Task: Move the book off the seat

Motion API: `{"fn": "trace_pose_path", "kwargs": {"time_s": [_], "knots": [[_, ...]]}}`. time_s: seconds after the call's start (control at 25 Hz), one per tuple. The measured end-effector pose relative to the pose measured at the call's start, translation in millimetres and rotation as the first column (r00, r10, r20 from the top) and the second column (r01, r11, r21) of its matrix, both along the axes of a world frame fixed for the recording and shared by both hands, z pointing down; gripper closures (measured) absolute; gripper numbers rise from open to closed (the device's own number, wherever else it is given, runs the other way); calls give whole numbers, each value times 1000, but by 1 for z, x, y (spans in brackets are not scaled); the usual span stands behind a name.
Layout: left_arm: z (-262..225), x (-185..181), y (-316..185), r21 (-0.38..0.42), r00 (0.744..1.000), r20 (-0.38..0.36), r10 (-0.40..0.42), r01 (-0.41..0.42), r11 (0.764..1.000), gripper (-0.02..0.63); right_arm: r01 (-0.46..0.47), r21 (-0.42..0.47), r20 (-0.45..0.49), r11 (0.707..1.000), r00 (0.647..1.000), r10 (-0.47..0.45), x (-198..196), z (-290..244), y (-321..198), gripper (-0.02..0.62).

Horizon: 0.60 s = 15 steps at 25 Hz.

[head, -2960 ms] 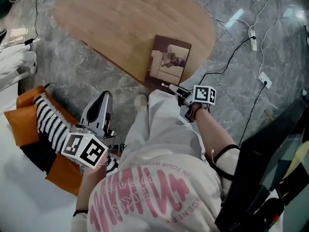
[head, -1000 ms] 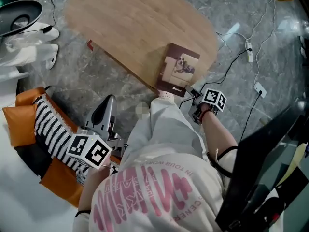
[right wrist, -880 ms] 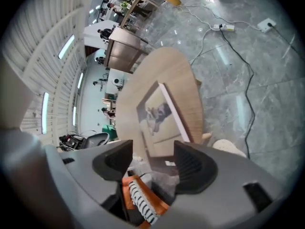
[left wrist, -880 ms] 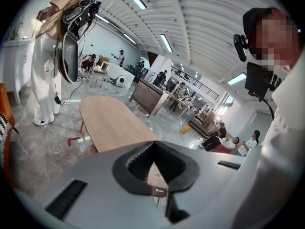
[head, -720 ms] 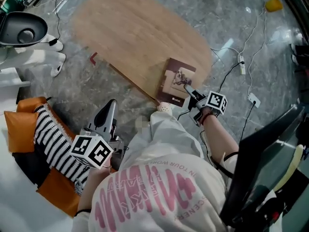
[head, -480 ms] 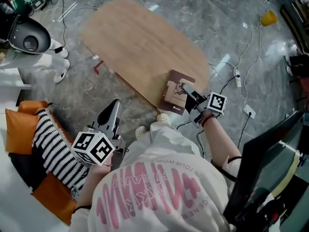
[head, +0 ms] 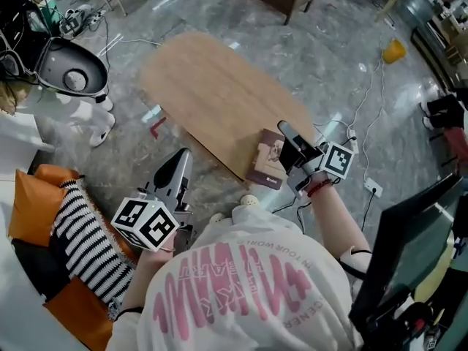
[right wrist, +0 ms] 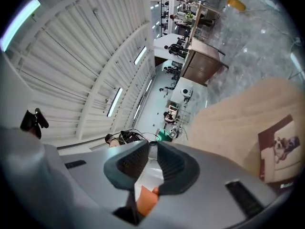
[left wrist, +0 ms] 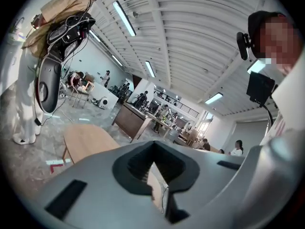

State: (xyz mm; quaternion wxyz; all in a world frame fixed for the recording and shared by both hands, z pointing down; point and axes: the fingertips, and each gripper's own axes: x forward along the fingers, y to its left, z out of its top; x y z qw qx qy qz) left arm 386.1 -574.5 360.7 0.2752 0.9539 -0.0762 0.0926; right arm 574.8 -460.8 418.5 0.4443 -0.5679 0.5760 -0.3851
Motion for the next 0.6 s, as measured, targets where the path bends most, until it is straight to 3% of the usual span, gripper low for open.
{"fn": "trace_pose_path", "kwargs": {"time_s": [0.24,0.48,0.6], "knots": [[-13,-16,1,23,1000,-13,13,-13,1000,597,87,44,-80,995,993,-83,-47,-57,-12,573],[-20,-29,12,37,999,5,52,-52,998,597,214,66,-229,975,954,-194,-99,-87,-10,583],[-18,-35,16,47,998,14,64,-65,997,597,233,98,-207,968,956,-209,-109,-86,-8,583]]}}
